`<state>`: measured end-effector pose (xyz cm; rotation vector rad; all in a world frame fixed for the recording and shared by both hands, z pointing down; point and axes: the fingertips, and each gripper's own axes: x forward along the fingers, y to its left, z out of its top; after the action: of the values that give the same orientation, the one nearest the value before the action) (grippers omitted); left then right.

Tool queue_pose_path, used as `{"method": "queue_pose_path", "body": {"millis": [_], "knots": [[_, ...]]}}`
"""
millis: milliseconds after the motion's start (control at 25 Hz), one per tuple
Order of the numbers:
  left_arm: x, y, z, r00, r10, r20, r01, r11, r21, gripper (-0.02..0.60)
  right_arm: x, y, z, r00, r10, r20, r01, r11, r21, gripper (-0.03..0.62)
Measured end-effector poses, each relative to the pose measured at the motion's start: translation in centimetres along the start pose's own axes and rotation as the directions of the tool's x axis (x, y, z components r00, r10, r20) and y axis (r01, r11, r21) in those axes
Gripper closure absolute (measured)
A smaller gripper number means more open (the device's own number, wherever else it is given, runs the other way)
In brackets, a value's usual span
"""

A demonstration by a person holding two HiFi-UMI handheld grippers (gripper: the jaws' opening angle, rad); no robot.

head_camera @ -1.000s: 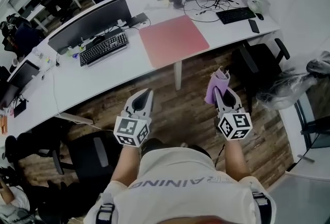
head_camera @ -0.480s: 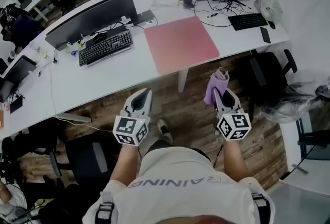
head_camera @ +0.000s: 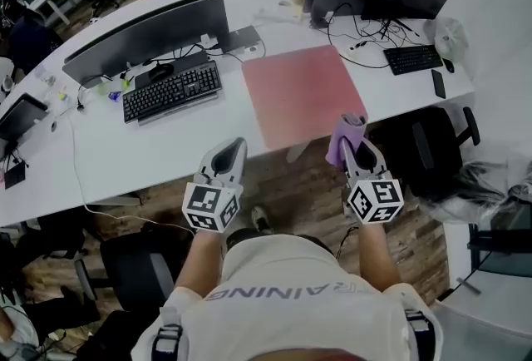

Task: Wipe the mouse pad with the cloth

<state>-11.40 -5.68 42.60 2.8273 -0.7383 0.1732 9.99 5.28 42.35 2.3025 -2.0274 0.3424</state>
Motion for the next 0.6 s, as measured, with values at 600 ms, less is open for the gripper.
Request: {"method": "queue_pose_path", "body": {"millis": [600], "knots": [[5.7, 7.8, 0.4, 0.998, 0.051, -0.025, -0.052, 0.997, -0.051, 0.549, 11.9, -0.3, 0.6, 0.996, 0.066, -0.062, -0.066, 0.998, 0.006, 0.491]]}}
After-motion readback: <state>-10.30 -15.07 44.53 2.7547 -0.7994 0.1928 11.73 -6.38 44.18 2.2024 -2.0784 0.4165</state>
